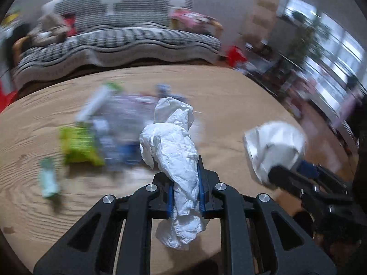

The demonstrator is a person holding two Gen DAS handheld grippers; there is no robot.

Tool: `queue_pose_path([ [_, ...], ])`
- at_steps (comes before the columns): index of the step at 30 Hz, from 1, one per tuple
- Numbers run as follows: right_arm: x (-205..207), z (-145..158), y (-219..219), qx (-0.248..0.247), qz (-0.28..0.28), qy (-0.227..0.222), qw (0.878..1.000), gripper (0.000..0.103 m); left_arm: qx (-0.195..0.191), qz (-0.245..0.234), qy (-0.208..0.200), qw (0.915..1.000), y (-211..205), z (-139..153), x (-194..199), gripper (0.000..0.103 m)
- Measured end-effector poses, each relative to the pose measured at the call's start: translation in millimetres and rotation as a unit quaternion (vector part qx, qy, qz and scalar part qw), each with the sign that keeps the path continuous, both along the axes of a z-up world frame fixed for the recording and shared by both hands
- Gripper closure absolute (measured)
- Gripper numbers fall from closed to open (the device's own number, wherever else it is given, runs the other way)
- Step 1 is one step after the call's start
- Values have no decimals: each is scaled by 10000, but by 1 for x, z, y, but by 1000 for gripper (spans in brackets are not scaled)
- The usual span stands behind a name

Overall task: Collect trash
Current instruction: 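Carry tissue and mask over the bin and open both tools to drop them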

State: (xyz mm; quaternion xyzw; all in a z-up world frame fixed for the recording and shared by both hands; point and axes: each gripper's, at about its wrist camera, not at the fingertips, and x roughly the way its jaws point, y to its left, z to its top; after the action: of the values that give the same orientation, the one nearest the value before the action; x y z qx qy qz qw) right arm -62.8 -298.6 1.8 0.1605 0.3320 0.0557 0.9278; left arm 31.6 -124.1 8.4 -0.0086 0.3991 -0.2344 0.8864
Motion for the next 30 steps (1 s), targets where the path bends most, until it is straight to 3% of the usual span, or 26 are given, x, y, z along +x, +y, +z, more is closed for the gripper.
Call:
queue_pose_path([
  [4,-58,7,-77,89,-860,-15,9963,34,9,-869,7,9962,-74,1,-32,88],
  [7,-109,6,-134,75,-1594,65,9872,34,-28,-1585,-3,9874,-129,0,-60,88],
  [13,-211,-18,-216,29,-2788,460,9592,34,-62,-2908,120,9567,-227,-10,-109,88],
  [17,-266,-51,-249,175,-3371,839,9376,34,203,-3763,216,9260,-283,-25,-137,88],
  [20,-291,-75,-261,259,-3608,1067,9262,34,462,-4375,468,8968,-316,-45,-151,88],
  [24,-314,-109,-268,391,-3815,1382,9131,34,934,-5087,892,8512,-356,-86,-170,88],
  [27,-324,-127,-274,494,-3930,1530,9054,34,1273,-5479,910,8218,-376,-110,-188,88],
  [28,-326,-131,-277,515,-3951,1568,9037,34,1393,-5649,893,8084,-381,-116,-196,88],
  [30,-330,-138,-282,544,-4010,1634,8998,34,1427,-5757,892,8002,-387,-121,-199,88],
])
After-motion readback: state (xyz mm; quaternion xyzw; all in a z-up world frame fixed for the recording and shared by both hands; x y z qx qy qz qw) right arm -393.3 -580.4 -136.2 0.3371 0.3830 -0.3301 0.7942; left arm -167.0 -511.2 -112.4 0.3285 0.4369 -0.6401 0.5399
